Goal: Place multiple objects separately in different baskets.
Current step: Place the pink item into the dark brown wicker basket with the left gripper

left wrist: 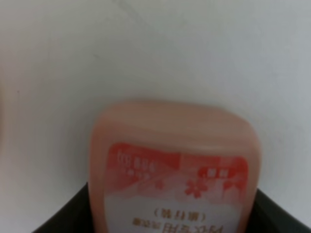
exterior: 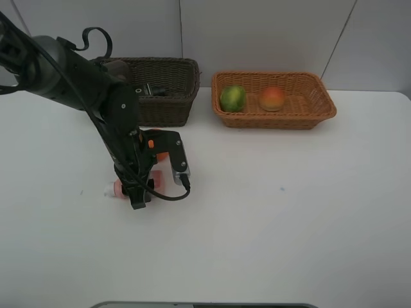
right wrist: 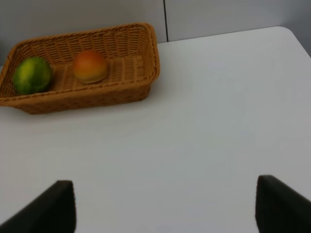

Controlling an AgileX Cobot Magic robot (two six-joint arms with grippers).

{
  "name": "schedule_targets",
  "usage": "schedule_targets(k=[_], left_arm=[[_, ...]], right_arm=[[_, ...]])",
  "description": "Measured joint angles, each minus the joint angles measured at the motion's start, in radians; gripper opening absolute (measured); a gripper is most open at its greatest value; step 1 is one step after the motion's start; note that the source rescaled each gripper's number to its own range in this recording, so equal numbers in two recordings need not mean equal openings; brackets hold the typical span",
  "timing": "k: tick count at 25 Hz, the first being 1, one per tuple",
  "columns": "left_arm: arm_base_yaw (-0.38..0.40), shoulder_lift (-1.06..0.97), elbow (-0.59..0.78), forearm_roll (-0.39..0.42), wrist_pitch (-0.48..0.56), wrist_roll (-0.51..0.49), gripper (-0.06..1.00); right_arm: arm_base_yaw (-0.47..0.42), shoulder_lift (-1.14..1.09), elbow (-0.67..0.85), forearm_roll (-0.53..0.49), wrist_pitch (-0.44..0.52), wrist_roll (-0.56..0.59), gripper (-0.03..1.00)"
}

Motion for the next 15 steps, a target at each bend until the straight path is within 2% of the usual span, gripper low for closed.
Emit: schedule_targets(k=[15], left_arm=[[0.0, 0.0, 0.0, 0.0, -0.002, 0.0, 0.47]], right_arm=[[0.0, 0.0, 0.0, 0.0, 0.0, 0.0, 0.47]])
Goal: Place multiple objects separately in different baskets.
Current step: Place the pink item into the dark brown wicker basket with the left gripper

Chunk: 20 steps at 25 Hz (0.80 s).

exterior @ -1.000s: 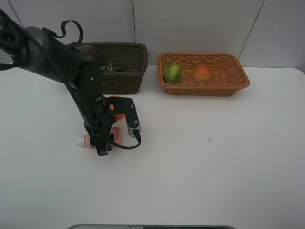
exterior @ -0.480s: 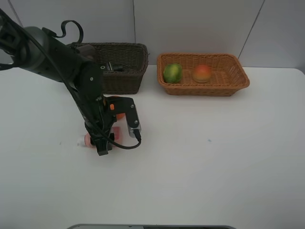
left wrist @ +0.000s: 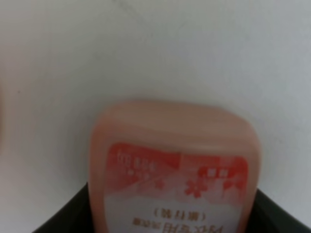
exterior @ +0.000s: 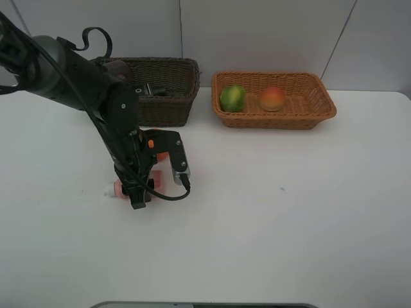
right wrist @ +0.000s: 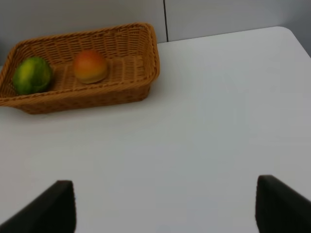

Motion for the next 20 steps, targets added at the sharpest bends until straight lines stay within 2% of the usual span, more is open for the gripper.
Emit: schedule_targets(k=[6, 10, 16, 20], left_arm=[[0.0, -0.032, -0.006, 0.0, 0.005, -0.025, 0.47], [0.0, -0.1, -0.07, 0.0, 0.093, -0.094, 0.47], [0.0, -0.14, -0.258, 0.007, 0.232, -0.367, 0.47], [0.014, -0.14, -0.376, 0.026, 0.257, -0.575, 0.47]], right_arm=[[0.0, 0.0, 0.0, 0.0, 0.0, 0.0, 0.47], [0.0, 0.0, 0.0, 0.0, 0.0, 0.0, 0.47], [0.0, 0.0, 0.0, 0.0, 0.0, 0.0, 0.47], [0.0, 0.0, 0.0, 0.0, 0.0, 0.0, 0.47]])
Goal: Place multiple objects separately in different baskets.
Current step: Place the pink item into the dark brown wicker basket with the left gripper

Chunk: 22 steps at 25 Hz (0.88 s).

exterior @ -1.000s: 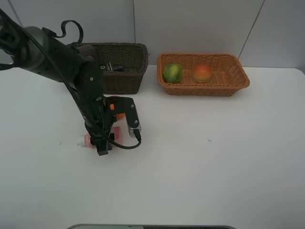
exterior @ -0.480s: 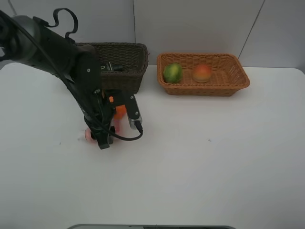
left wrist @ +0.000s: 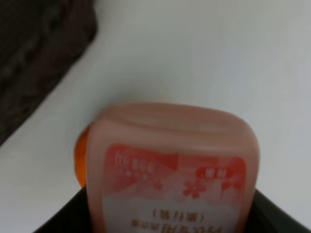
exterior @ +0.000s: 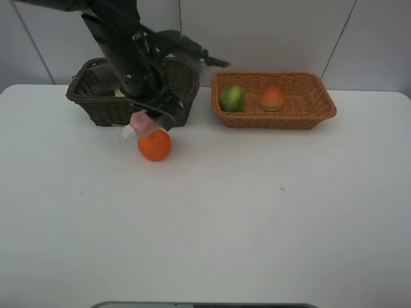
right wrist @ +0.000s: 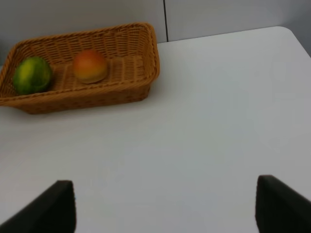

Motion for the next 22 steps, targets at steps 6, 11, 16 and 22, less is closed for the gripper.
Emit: schedule_targets(k=[6, 11, 16, 22], left_arm=[[0.061, 0.001, -0.121, 0.059, -0.008, -0.251, 0.47], [0.126, 0.052, -0.225, 0.061, 0.011, -0.355, 0.47], [0.156, 0.165, -0.377, 0.06, 0.095, -0.363, 0.47], [0.168, 0.324, -0.584, 0.061, 0.166, -0.325, 0.47]], right_arm=[[0.0, 0.0, 0.0, 0.0, 0.0, 0.0, 0.47], [0.0, 0.0, 0.0, 0.0, 0.0, 0.0, 0.47], [0.0, 0.0, 0.0, 0.0, 0.0, 0.0, 0.47], [0.0, 0.0, 0.0, 0.0, 0.0, 0.0, 0.47]])
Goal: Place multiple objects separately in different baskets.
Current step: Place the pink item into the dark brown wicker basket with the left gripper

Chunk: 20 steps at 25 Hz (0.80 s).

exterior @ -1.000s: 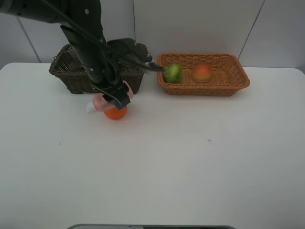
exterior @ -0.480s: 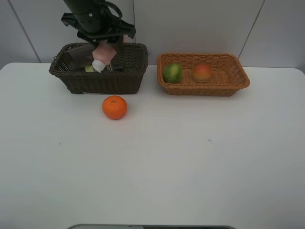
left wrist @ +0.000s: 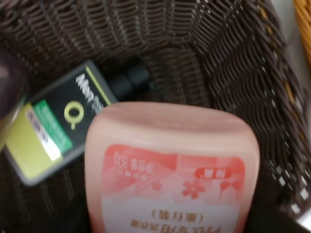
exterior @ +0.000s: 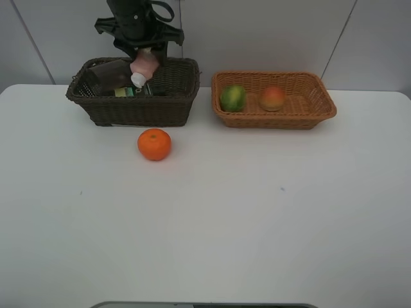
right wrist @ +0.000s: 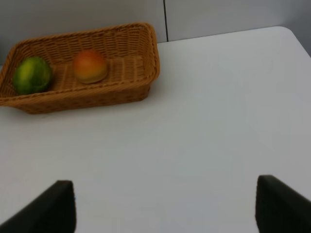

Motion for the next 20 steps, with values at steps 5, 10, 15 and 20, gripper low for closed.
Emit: schedule_targets(k=[5, 10, 15, 20], left_arm=[[0.0, 0.106, -0.11, 0.002, -0.013, 0.066, 0.47], [0.0, 0.153, -0.12, 0.011, -0.077, 0.083, 0.47], [0.0, 0.192, -0.12, 0.011, -0.142, 0.087, 0.47], [0.0, 0.21, -0.121, 0.007, -0.156, 0.09, 0.47]], right_arm=[[0.0, 0.0, 0.0, 0.0, 0.0, 0.0, 0.47], [0.0, 0.0, 0.0, 0.0, 0.0, 0.0, 0.47], [0.0, 0.0, 0.0, 0.0, 0.0, 0.0, 0.47], [0.0, 0.0, 0.0, 0.0, 0.0, 0.0, 0.47]])
